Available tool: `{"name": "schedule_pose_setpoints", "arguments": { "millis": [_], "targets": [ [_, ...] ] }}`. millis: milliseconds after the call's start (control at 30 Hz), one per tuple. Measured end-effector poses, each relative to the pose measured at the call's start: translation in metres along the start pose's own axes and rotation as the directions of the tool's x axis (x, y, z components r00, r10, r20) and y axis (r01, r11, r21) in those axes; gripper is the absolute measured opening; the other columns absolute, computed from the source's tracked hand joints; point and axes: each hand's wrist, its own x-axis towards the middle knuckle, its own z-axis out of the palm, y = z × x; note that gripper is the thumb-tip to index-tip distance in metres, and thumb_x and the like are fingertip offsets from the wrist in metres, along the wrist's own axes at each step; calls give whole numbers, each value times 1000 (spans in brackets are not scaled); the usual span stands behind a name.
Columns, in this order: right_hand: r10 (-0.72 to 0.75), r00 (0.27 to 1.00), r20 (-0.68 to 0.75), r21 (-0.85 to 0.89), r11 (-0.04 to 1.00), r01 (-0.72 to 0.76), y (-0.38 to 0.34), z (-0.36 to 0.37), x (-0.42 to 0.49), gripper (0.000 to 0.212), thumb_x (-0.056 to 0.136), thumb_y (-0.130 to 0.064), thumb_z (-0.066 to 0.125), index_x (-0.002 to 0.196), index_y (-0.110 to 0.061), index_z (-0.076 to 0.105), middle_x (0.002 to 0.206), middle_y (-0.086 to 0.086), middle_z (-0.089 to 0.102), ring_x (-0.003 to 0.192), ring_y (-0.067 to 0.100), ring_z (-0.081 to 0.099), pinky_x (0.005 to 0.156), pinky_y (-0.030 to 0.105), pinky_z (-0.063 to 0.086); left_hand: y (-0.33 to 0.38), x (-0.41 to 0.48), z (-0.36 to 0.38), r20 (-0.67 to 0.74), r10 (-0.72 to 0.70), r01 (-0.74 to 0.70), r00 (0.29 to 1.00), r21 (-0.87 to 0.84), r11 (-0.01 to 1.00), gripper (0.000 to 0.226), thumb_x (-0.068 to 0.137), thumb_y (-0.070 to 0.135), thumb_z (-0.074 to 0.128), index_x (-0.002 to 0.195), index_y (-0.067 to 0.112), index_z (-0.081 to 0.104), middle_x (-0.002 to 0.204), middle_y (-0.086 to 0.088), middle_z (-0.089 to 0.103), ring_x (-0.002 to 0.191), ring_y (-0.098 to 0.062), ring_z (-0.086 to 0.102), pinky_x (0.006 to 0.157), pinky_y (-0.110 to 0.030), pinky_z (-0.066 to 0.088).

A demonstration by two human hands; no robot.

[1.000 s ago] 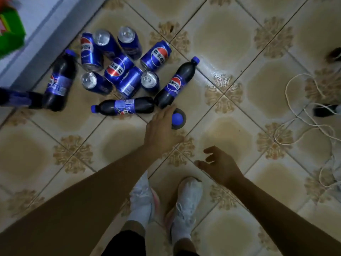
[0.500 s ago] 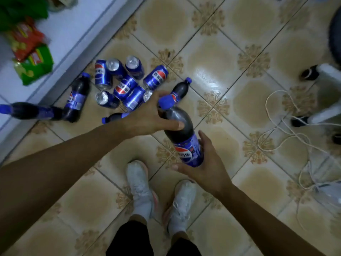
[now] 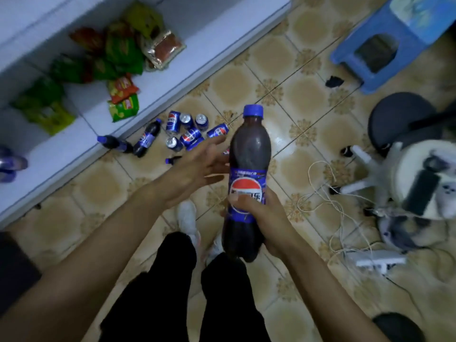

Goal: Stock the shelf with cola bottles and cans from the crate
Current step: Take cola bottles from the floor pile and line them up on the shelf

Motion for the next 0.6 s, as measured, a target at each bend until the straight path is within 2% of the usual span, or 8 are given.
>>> {"name": "schedule_pose_setpoints", "arguments": {
  "millis": [67,133,233,300,367,433,500,600],
  "targets": [
    [1,999,46,136,991,-7,-24,18,-33,31,58,-15,72,87,-6,62,68,6,68,59,19,67,59,30,55,14,-43,26,-86,-12,0,996,-138,990,113,43,84,67,135,24,45,107,-1,67,92,-14,65,83,-31,52],
    [-34,997,66,210,978,20,-43,35,-60,29,55,-20,73,82,-13,68,71,7,69,61,19,67,61,30,56,20,-82,48,-161,-78,9,984,-389,921,91,63,86,49,126,20,55,110,-4,66,88,-16,64,75,-27,51],
    [-127,983,133,256,963,90,-69,57,-92,34,51,-24,77,83,-16,71,80,10,69,71,23,65,71,35,54,18,-127,68,-186,-197,-21,963,-776,631,90,78,80,35,131,10,56,132,-15,58,119,-31,56,102,-44,41],
    [-191,959,208,227,964,142,-91,71,-102,50,45,-29,86,87,-10,68,81,11,69,71,23,66,69,34,54,23,-150,78,-211,-184,-98,960,-869,485,85,80,79,32,117,12,68,128,-16,61,115,-34,60,97,-46,46],
    [-257,919,299,169,962,214,-117,87,-107,50,50,-24,81,92,-4,62,79,8,70,70,21,68,66,29,55,32,-168,86,-245,-85,-191,966,-894,404,79,83,77,31,103,15,76,122,-15,65,107,-34,65,88,-45,53],
    [-319,880,352,83,947,310,-143,109,-109,47,56,-24,73,96,-4,59,78,4,71,72,19,69,67,30,54,48,-186,89,-299,-11,-273,954,-886,375,73,86,71,33,116,16,70,125,-16,63,110,-34,63,86,-47,55],
    [-362,842,400,5,919,393,-166,135,-111,51,56,-27,74,99,-5,59,82,5,71,76,23,68,72,35,53,65,-205,81,-405,72,-393,911,-807,440,67,91,64,32,127,15,62,129,-14,60,115,-31,60,86,-42,55],
    [-369,788,493,-34,897,441,-185,179,-116,58,55,-29,76,105,-4,58,87,9,71,82,27,68,77,40,53,81,-233,55,-610,255,-619,750,-514,594,67,86,68,37,122,17,61,124,-7,65,117,-26,60,85,-37,55]
  ]
}}
